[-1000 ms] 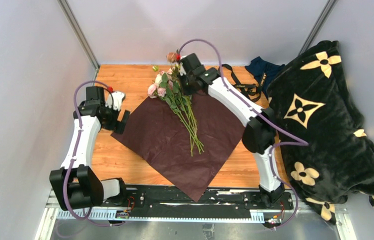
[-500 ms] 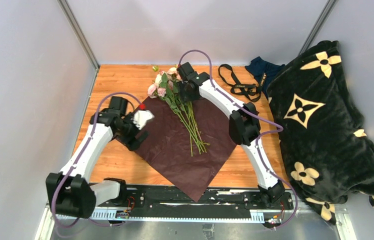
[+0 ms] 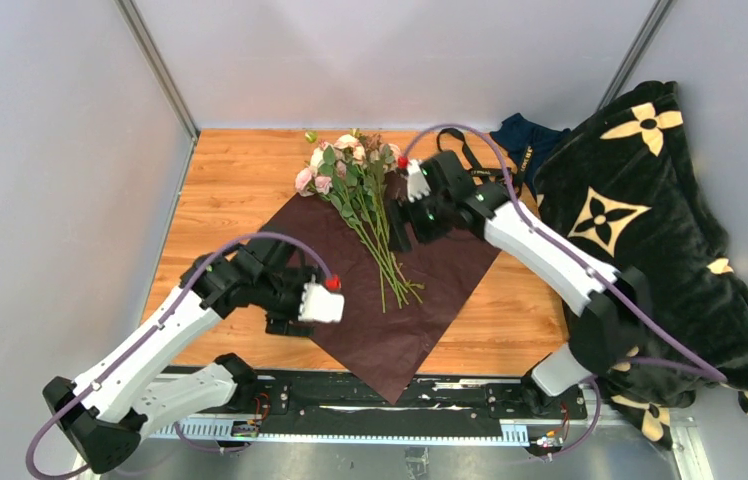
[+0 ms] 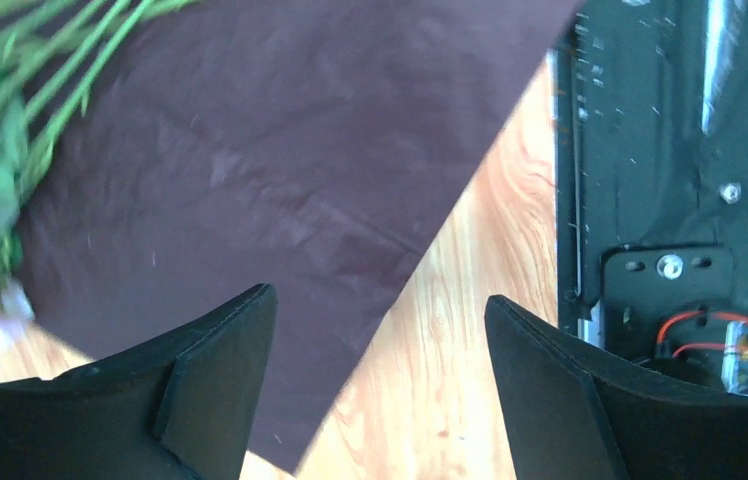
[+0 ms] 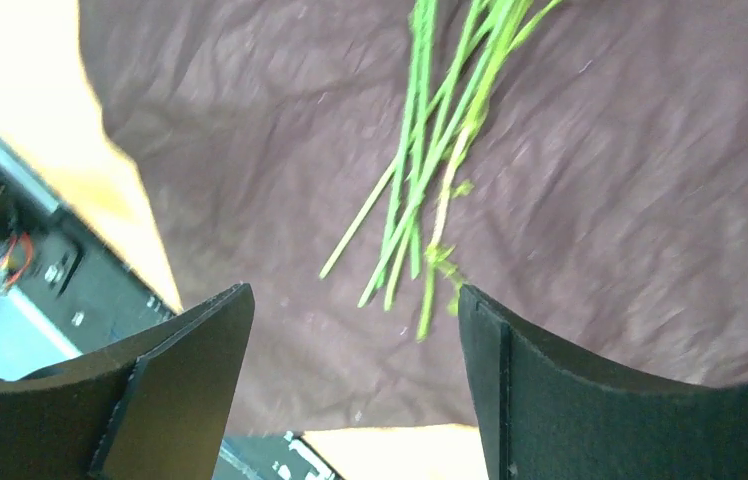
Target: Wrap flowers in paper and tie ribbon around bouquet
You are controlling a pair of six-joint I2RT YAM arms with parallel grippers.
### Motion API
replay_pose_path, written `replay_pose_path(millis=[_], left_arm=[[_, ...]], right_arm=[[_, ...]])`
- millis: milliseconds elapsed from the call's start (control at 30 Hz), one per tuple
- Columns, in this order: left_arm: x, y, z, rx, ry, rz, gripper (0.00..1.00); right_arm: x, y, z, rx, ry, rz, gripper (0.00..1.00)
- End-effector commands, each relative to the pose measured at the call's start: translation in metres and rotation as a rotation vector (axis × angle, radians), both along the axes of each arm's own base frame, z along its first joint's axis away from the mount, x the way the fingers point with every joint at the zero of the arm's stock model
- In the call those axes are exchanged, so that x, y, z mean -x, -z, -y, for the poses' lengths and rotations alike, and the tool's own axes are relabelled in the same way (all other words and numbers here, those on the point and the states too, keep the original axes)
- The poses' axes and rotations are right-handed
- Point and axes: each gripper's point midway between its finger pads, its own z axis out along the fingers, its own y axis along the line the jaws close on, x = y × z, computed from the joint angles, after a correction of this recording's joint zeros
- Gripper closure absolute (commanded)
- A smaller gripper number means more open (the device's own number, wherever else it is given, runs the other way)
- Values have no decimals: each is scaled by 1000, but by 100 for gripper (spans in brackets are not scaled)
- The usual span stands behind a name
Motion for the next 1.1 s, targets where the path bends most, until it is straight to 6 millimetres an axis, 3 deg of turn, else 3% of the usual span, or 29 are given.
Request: replay_pose_path(millis=[0, 167, 300, 400, 533, 633, 800, 967, 1067], left_arm=[[36, 29, 10, -42, 437, 73, 18], [42, 59, 71, 57, 482, 132, 18], [52, 86, 109, 67, 499, 146, 20], [62, 101, 126, 102, 500, 146, 23], [93, 124, 131, 79, 591, 87, 22], [102, 140, 132, 60, 616, 85, 18], [91, 152, 139, 49, 570, 128, 19], [73, 149, 142, 29, 510, 204, 28], [66, 146, 145, 34, 484, 240, 36]], right_arm=[[48, 31, 2, -137, 0, -132, 22], [98, 62, 36, -72, 34, -260, 28], [122, 86, 47, -45, 23, -328, 30], [132, 103, 57, -6, 21, -359, 31], [139, 114, 66, 23, 27, -367, 31], [143, 118, 67, 14, 20, -366, 31], [156, 121, 65, -5, -26, -383, 32], [183, 128, 90, 81, 69, -483, 33], [199, 130, 88, 27, 44, -484, 33]])
